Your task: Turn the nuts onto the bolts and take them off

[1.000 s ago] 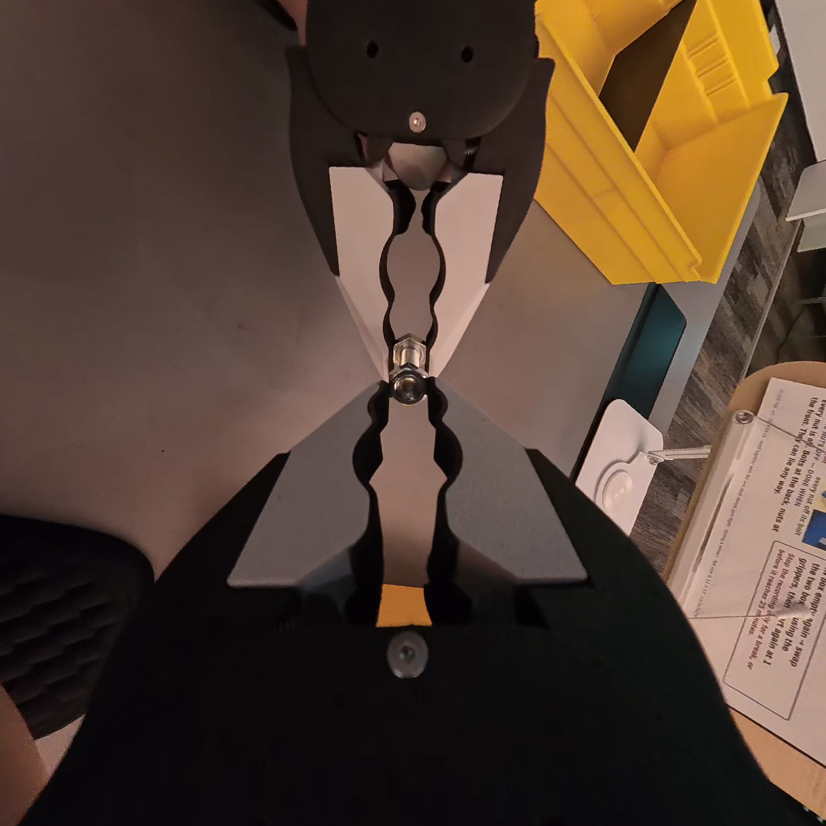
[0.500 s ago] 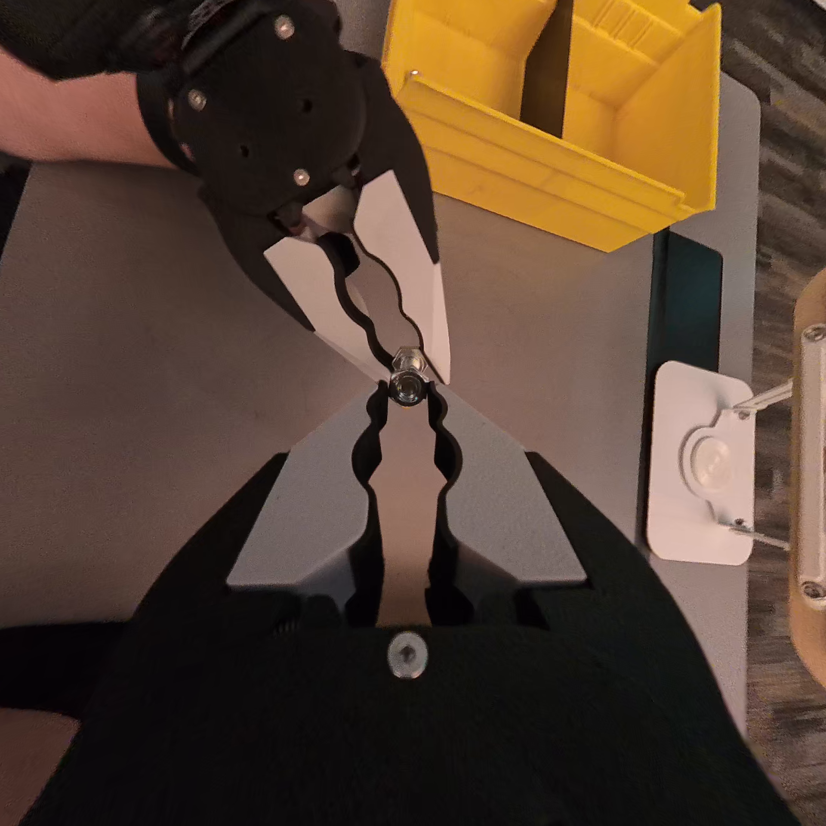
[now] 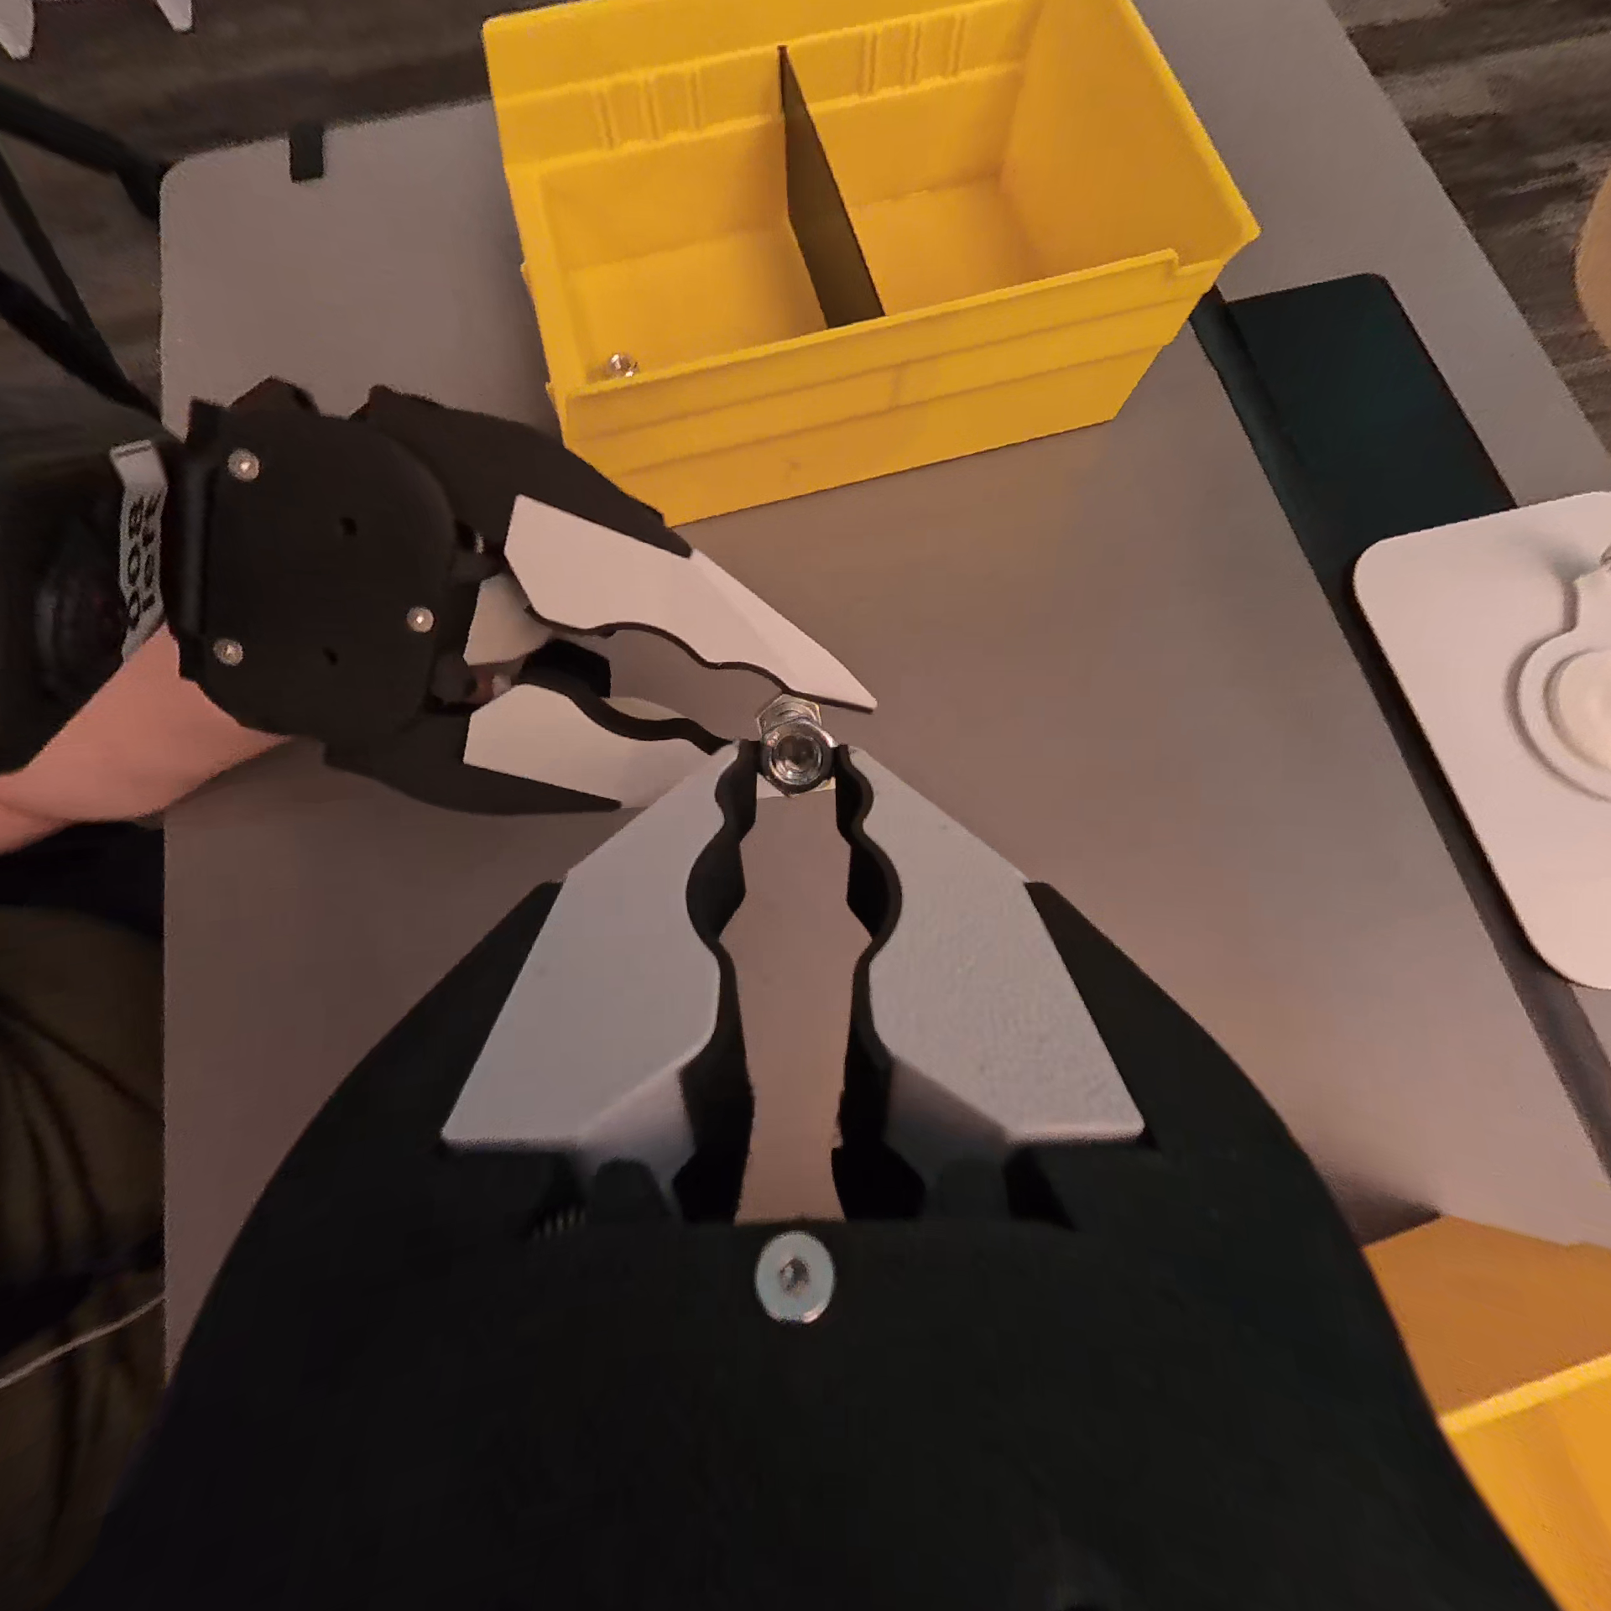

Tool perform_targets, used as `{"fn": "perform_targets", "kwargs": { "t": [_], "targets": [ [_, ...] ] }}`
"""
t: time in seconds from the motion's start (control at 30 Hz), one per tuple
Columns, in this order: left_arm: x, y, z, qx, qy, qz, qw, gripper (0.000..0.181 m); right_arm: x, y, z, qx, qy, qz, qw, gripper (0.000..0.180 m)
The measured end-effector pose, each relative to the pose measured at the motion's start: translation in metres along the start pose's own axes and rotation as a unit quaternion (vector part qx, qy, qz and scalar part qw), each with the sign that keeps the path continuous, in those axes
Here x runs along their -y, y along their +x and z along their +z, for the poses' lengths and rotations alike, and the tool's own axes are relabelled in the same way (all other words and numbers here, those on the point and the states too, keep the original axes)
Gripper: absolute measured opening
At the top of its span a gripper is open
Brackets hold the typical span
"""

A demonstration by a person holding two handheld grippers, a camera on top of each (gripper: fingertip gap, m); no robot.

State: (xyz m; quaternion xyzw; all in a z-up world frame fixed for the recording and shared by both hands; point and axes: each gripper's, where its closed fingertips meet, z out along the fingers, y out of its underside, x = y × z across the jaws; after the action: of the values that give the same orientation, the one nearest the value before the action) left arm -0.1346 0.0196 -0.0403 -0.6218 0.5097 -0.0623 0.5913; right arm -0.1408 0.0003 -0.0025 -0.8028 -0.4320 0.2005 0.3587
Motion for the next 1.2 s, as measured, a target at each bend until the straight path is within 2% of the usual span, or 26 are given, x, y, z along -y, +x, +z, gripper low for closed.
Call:
{"fn": "perform_targets", "kwargs": {
  "t": [0.43,0.8,1.2],
  "targets": [
    [-0.003,-0.019,-0.005,0.051,-0.015,-0.021,0.998,0.016,0.017,0.001,0.006,0.032,0.051,0.133,0.989,0.016],
    [-0.012,-0.038,-0.009,0.145,-0.065,0.055,0.986,0.016,0.022,0.004,0.014,0.017,0.067,0.168,0.983,0.016],
    [-0.012,-0.034,-0.006,0.13,-0.057,0.034,0.989,0.016,0.021,0.005,0.015,0.01,0.064,0.158,0.985,0.016]
  ]
}}
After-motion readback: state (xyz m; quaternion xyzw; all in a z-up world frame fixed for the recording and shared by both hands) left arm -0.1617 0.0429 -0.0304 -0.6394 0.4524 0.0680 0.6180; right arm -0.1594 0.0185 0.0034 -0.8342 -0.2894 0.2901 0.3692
